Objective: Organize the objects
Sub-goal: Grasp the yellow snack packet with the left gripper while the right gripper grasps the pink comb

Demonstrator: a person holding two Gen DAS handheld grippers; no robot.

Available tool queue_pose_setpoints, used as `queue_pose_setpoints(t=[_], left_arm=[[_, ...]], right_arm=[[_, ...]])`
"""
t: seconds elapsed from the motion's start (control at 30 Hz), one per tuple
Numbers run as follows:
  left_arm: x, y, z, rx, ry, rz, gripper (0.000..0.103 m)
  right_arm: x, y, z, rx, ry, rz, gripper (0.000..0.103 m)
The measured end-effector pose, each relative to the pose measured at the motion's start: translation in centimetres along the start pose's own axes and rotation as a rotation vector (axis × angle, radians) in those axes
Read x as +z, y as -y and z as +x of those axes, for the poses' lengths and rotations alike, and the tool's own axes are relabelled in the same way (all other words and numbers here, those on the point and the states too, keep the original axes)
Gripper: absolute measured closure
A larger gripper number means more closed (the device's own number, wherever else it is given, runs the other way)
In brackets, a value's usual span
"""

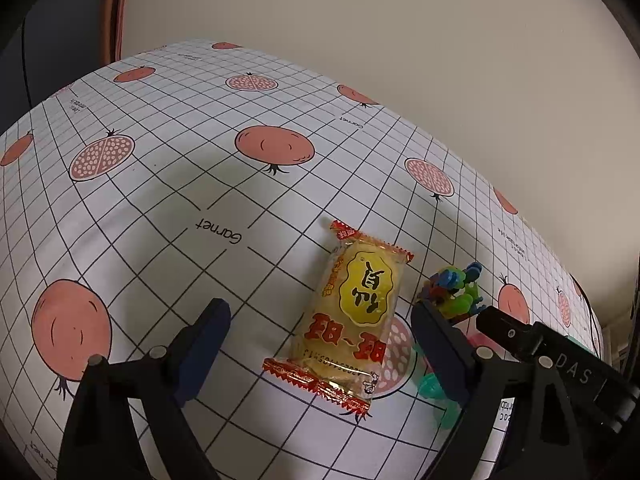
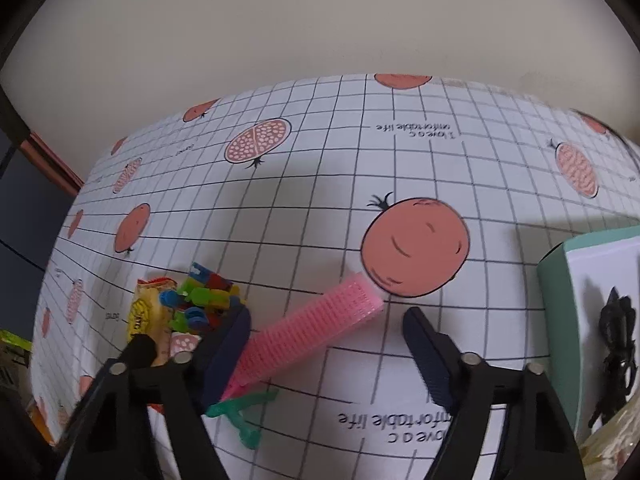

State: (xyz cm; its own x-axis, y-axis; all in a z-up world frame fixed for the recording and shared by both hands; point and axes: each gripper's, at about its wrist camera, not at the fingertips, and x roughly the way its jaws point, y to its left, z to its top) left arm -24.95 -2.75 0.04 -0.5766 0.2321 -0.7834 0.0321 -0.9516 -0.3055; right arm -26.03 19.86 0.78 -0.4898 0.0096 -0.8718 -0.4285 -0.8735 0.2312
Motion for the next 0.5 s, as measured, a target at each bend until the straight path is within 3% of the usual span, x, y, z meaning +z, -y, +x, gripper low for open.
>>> queue_pose_setpoints(t=[0.2,0.5], left_arm=[[-0.2,0.7,0.0,-0.013,-0.009,0.025,0.021],[-0.3,1.2,0.0,-0.008,-0.012,0.047,0.033]], right_arm=[[0.2,-0.4,0.1,0.007,-0.026,0.012,0.037],[0.7,-0.7,0.5,-0.023,-0.05,0.037,0.04]])
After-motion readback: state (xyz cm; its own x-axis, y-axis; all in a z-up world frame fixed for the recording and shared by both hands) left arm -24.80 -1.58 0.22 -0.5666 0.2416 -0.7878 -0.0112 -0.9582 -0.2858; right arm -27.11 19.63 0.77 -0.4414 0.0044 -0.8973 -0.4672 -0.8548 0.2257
